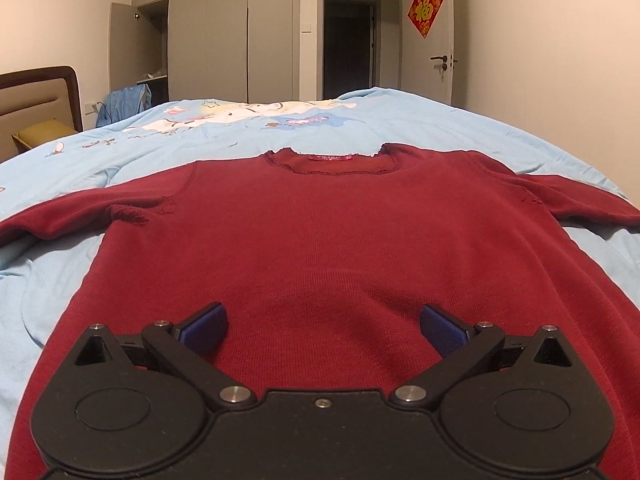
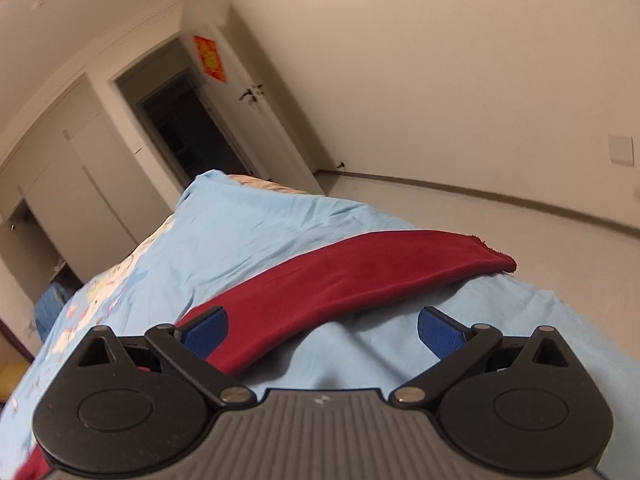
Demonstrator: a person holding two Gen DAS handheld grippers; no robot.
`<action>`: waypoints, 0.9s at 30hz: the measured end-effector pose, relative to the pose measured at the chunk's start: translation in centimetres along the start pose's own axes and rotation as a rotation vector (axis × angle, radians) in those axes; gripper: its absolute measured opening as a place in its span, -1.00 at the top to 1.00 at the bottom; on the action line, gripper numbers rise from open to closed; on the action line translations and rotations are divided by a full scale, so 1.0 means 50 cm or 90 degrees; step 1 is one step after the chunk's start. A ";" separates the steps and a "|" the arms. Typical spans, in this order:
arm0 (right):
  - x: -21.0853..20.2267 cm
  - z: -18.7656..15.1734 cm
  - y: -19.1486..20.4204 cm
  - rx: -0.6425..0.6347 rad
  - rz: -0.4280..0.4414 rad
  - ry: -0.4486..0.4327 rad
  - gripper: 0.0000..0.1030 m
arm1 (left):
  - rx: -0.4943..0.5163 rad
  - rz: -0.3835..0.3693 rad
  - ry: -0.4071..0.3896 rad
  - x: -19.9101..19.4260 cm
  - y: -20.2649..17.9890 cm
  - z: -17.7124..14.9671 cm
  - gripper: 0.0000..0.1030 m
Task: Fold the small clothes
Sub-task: 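Move the right tool to the sleeve cuff and close on it, then lift the held cuff with the right tool and carry it across the body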
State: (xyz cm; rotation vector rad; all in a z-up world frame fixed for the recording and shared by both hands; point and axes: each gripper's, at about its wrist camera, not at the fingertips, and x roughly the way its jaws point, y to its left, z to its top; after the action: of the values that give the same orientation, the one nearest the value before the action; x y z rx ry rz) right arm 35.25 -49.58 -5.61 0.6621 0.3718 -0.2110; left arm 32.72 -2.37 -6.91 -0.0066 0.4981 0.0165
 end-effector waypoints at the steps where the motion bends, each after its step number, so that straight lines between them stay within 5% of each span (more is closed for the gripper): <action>1: 0.015 0.005 -0.009 0.021 -0.003 0.003 -1.00 | -0.001 -0.001 0.000 0.001 0.000 -0.001 -0.99; 6: 0.071 0.011 -0.054 0.127 -0.036 0.009 -0.96 | -0.002 -0.001 -0.001 0.003 -0.001 -0.003 -0.99; 12: 0.115 0.013 -0.083 0.182 -0.079 -0.031 -0.56 | -0.002 -0.002 -0.002 0.004 -0.001 -0.006 -0.99; 19: 0.146 0.021 -0.112 0.227 -0.134 -0.044 0.69 | -0.017 -0.015 0.011 0.002 0.008 0.006 -0.99; 27: 0.093 0.049 -0.003 0.022 -0.118 -0.109 0.87 | -0.087 -0.054 0.034 -0.020 0.047 0.049 -0.99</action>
State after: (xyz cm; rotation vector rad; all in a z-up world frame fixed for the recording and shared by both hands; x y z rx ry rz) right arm 40.12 -51.58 -5.79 0.6387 0.2651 -0.4484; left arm 32.98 0.00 -4.31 -0.1630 0.5496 -0.0332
